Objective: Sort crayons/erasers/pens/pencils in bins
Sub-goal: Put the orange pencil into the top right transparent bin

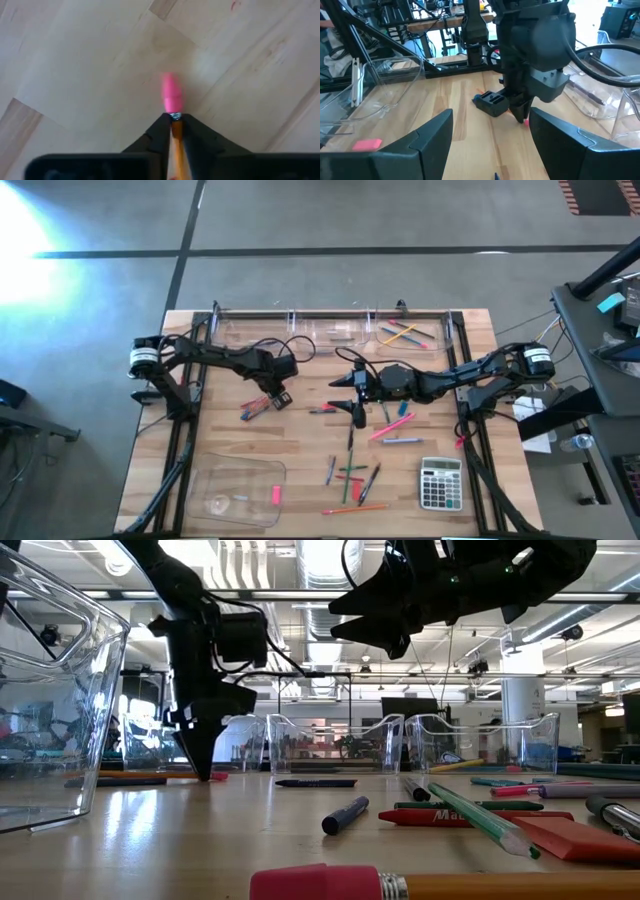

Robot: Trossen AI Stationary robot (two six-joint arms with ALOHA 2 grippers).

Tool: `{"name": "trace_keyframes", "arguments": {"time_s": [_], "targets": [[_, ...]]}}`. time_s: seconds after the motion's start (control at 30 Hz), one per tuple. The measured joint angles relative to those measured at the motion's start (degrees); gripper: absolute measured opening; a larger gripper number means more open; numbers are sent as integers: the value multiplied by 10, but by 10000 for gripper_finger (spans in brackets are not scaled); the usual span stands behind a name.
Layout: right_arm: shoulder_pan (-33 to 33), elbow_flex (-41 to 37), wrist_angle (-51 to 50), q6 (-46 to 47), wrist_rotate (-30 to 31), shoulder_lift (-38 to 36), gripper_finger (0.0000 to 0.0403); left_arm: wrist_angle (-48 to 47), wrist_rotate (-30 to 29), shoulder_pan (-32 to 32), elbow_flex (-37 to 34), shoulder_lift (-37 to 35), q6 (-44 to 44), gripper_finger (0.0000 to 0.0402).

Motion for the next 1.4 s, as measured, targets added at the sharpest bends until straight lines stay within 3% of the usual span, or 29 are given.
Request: {"name": "trace_keyframes", "arguments": {"time_s": [0.37,0.73,0.87,1.07,1.4], "targets": [[0,0,0,-1,0,0,249,-3,80,-3,28,-54,0,12],[0,1,-2,-2,0,-1,249,34,80,-10,27,-215,22,13],[0,1,-2,-2,0,-1,249,146,79,-23,4,-275,30,10],[0,1,6,3,0,-1,249,396,79,-51,-73,-319,36,5],[2,2,51,24,0,5,249,716,79,-95,-135,-240,45,3]]}}
